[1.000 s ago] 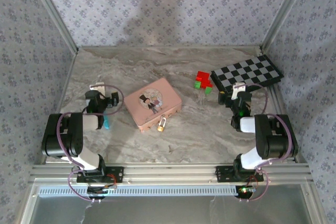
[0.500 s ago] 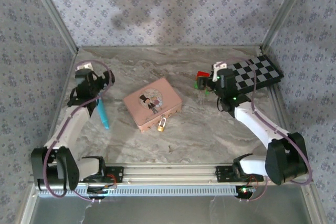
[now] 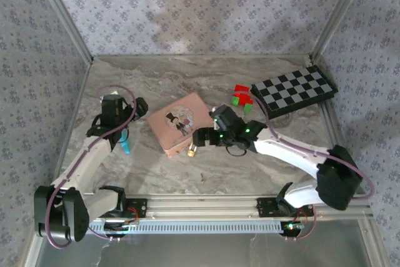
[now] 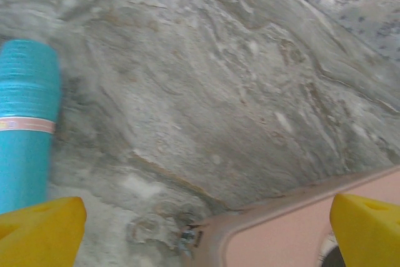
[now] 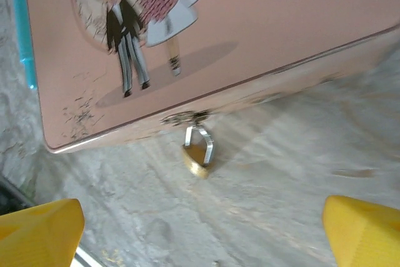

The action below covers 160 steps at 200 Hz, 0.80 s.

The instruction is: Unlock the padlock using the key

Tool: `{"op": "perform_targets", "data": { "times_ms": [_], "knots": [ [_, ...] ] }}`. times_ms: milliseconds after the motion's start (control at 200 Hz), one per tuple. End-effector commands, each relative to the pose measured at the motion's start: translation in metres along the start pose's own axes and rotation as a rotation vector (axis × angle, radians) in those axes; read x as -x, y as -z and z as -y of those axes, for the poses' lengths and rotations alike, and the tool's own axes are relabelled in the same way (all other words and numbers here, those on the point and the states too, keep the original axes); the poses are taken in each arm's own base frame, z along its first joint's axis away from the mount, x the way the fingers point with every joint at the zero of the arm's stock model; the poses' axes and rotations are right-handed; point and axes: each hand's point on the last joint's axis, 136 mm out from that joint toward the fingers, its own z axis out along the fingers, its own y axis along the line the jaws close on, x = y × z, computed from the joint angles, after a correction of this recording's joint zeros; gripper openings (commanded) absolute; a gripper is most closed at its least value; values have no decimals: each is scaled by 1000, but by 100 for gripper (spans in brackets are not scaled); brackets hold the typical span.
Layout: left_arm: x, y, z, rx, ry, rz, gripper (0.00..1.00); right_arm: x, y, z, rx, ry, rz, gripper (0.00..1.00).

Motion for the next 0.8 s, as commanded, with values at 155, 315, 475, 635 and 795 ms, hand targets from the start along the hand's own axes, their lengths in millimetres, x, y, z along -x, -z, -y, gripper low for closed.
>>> {"op": "perform_targets", "data": {
  "times_ms": [155,315,475,635,795],
  "knots": [
    [-9,8,25,-89,38,-13,100,6,-56,-32,66,-47,-68,94],
    [-18,20,14,-101,104,15,100,15,-80,-41,101,-39,-58,90],
    [-16,36,4,-89,146,68,100,45,-101,-44,119,-74,9,88],
    [-3,54,11,-125,155,110,100,96,-117,-53,201,-117,119,84],
    [1,64,24,-169,147,95,100,128,-127,-55,214,-54,139,83]
  ]
}}
